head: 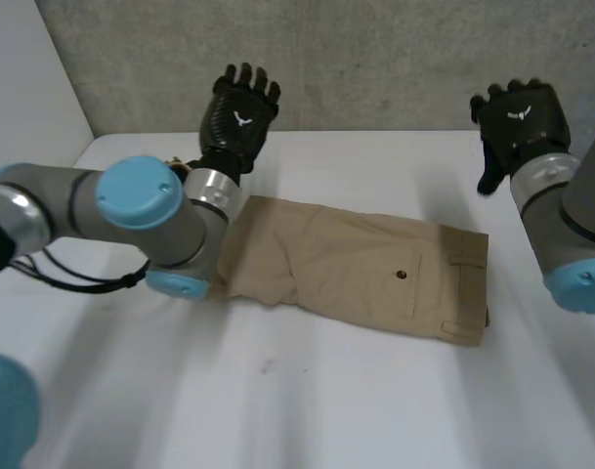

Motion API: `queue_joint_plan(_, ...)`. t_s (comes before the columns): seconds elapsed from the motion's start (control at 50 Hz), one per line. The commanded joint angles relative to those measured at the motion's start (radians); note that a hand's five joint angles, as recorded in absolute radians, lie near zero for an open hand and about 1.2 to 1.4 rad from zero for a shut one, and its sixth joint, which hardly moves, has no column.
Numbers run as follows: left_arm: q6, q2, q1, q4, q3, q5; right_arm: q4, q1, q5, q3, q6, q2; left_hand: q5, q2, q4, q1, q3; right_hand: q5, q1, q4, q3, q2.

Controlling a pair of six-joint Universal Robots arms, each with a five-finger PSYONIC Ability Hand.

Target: Fold the shorts.

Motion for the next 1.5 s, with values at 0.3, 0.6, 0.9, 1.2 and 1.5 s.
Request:
queue_joint_plan(0.3, -0.316, 0.441, -0.003, -0.122, -0.598, -0.044, 0.051, -0.048, -0.169, 0.545, 0.185, -0.129, -0.024, -0.013, -0.014, -0.012, -0.021, 0.405, 0.443, 0.413, 0.431, 0.424)
queue_joint_plan(0.6, -0.317, 0.452, 0.003, -0.121, -0.635, -0.044, -0.124, -0.08, -0.136, 0.514, 0.068, 0.027, -0.024, -0.013, -0.014, -0.012, -0.021, 0.484, 0.522, 0.492, 0.51, 0.503)
queue_joint_plan(0.9, -0.319, 0.469, 0.003, -0.124, -0.647, -0.049, -0.138, -0.194, -0.142, 0.475, -0.048, 0.018, -0.03, -0.019, -0.02, -0.018, -0.027, 1.164, 1.202, 1.173, 1.191, 1.183)
queue_joint_plan(1.2, -0.319, 0.577, 0.038, -0.125, -0.743, -0.046, 0.075, -0.193, -0.128, 0.251, -0.513, -0.02, -0.036, -0.025, -0.025, -0.024, -0.032, 1.164, 1.202, 1.173, 1.191, 1.183)
queue_joint_plan(1.5, -0.32, 0.623, 0.038, -0.125, -0.778, -0.047, 0.071, 0.337, -0.48, -0.021, -0.515, 0.188, -0.036, -0.025, -0.025, -0.024, -0.032, 1.164, 1.202, 1.173, 1.191, 1.183)
